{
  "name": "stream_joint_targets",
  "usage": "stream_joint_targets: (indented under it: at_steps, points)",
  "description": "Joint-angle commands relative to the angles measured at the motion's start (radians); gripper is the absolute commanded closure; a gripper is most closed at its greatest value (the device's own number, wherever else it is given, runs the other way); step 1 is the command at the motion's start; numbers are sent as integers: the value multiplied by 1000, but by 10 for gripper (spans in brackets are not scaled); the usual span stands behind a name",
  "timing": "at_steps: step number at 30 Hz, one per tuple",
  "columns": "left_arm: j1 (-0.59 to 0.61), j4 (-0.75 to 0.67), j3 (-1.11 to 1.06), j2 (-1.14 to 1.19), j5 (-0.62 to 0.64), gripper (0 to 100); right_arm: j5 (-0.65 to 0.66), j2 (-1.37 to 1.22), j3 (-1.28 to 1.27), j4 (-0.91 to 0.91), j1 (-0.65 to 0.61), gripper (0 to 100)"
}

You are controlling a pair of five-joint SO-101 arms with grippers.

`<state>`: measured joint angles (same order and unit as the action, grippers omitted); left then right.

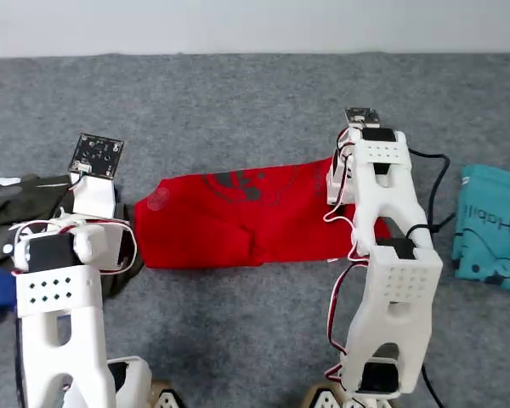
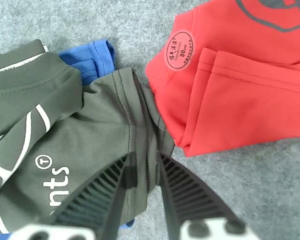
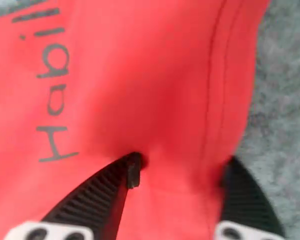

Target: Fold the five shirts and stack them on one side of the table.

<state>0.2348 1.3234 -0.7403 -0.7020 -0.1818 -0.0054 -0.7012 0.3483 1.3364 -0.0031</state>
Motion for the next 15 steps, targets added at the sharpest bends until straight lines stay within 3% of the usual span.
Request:
stream_joint_targets:
  at_steps: [1, 8, 15]
  points:
    - [2, -20, 16, -29, 3, 924, 72, -10, 40, 28, 7, 966]
    - [2, -20, 16, -29, 3, 924, 152, -8, 81, 134, 67, 988]
    - [2, -20, 18, -29, 3, 924, 362, 35, 163, 297, 239, 988]
